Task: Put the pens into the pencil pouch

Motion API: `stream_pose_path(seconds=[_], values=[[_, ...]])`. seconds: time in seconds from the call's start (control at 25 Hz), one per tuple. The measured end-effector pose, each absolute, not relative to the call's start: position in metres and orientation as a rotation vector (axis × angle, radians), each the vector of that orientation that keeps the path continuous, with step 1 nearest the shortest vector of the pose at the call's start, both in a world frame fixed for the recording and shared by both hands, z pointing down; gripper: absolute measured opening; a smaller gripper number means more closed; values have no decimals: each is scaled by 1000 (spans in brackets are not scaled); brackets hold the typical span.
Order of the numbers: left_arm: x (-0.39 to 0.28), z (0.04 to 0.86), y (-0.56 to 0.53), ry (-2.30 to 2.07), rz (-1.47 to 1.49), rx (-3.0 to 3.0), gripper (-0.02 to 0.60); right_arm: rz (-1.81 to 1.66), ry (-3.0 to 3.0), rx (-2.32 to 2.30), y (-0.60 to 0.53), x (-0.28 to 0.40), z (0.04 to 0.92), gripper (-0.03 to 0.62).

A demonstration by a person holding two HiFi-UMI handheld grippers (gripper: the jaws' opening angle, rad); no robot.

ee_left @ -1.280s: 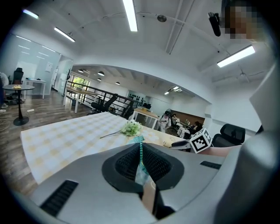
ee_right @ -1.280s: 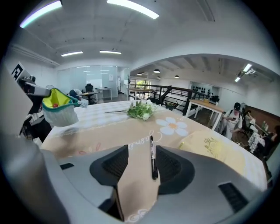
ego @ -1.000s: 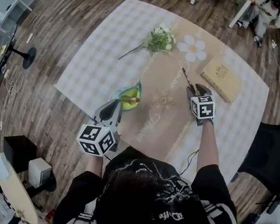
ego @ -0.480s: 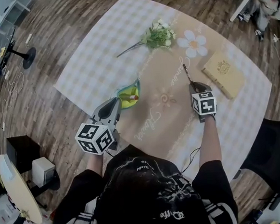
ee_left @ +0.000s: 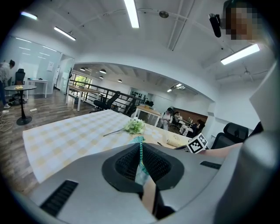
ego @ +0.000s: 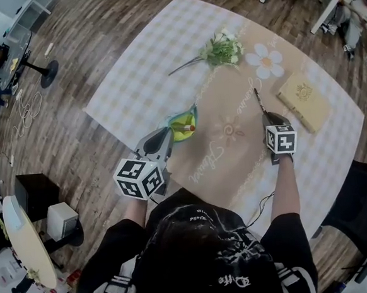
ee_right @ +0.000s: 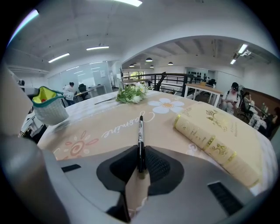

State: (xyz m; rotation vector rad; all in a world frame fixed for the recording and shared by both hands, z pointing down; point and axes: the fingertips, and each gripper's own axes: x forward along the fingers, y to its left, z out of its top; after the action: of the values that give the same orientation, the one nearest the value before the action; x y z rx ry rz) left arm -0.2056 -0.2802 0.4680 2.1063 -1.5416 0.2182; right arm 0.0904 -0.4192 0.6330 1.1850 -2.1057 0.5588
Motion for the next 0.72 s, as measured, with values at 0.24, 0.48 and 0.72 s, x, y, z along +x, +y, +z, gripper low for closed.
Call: stream_pose_path(seconds=[0.24, 0.48, 0.72], values=[[-210, 466, -270, -1526, 200, 2111, 34, 479, -2128, 1216, -398, 88, 602, 66], [-206, 468, -260, -1503, 167, 2112, 32, 330, -2149, 1207, -374, 88, 556, 66], [-212, 465, -245, -1500, 155, 2117, 32, 219, -2151, 1188, -345, 75, 521, 66]])
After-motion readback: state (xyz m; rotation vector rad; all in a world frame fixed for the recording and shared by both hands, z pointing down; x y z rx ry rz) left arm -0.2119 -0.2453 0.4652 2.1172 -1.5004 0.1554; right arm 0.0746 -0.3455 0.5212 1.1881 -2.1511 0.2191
